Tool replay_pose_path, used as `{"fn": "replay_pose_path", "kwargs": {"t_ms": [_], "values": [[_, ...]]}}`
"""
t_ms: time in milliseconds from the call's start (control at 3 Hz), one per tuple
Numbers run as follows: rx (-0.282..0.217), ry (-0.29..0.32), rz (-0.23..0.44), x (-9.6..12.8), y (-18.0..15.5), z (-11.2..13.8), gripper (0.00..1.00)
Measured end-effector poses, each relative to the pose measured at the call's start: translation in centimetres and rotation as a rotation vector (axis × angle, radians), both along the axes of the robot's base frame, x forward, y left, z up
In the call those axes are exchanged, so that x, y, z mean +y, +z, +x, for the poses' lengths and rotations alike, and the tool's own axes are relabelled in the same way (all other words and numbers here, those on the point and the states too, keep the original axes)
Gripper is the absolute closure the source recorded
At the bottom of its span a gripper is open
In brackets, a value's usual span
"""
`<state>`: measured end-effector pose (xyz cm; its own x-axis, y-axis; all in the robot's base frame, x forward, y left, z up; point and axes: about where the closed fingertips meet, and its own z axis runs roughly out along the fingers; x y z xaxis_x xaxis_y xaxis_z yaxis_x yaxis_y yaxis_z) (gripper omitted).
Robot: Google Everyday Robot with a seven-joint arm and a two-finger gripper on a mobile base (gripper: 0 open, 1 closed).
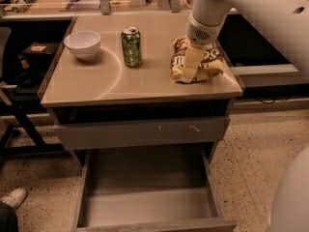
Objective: Place brown chip bag into middle drawer
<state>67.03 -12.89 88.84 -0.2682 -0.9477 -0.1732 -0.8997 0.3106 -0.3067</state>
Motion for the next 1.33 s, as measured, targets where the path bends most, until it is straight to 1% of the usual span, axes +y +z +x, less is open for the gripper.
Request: {"fn": "replay_pose_path", "kwargs": {"t_ms": [333, 667, 1000, 1333], "values": [[0.000, 0.000, 0.000, 0.0, 0.0, 0.0, 0.00], [0.014, -0.026, 0.003, -1.3, -0.4, 0.8, 0.00], [0.026, -0.057, -0.013, -3.1, -1.1, 2.4, 0.00], [0.031, -0.078, -0.025, -4.2, -1.5, 3.6, 0.00]]}}
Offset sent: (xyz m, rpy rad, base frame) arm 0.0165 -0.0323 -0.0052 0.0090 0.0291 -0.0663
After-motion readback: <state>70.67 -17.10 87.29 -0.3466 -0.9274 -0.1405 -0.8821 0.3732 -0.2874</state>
